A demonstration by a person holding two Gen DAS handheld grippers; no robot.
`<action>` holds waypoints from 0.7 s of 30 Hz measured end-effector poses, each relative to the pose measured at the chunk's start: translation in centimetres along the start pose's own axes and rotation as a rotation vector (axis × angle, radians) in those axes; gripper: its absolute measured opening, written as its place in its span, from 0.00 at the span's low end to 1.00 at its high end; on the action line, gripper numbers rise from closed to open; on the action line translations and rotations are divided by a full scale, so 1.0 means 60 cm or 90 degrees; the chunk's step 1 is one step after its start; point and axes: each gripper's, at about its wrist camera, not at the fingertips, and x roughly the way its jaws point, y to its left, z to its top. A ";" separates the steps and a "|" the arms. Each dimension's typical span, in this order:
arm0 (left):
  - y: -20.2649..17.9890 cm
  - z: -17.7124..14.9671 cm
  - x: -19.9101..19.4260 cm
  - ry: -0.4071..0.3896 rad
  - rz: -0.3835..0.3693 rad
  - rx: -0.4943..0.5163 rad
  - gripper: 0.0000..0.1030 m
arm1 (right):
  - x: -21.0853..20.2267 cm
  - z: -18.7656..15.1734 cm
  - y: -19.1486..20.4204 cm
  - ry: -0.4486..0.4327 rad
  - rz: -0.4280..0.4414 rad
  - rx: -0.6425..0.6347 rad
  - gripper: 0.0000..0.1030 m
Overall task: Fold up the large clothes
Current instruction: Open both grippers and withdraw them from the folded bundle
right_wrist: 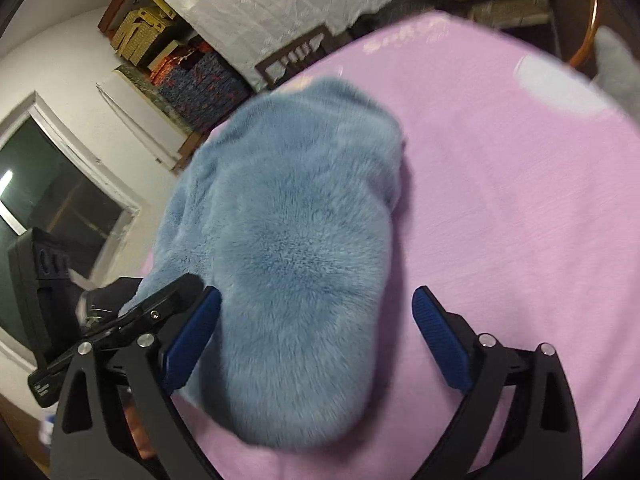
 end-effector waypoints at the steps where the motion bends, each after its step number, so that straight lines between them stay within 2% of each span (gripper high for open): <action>1: 0.000 -0.001 -0.007 -0.005 0.006 0.002 0.91 | -0.013 -0.001 0.005 -0.015 -0.018 -0.012 0.91; 3: 0.001 -0.002 -0.020 -0.018 0.018 0.004 0.91 | -0.039 -0.003 0.018 -0.047 -0.052 -0.035 0.91; 6: -0.001 0.000 -0.029 -0.034 0.044 0.004 0.94 | -0.071 -0.008 0.027 -0.082 -0.063 -0.053 0.91; 10: 0.005 -0.001 -0.025 -0.031 0.060 0.005 0.96 | -0.076 -0.006 0.045 -0.101 -0.085 -0.084 0.91; 15: 0.013 -0.013 0.002 -0.005 0.059 0.003 0.97 | -0.056 -0.018 0.044 -0.083 -0.103 -0.107 0.91; 21: 0.012 -0.032 0.032 0.010 0.077 0.021 0.97 | 0.003 -0.035 0.033 -0.025 -0.119 -0.109 0.91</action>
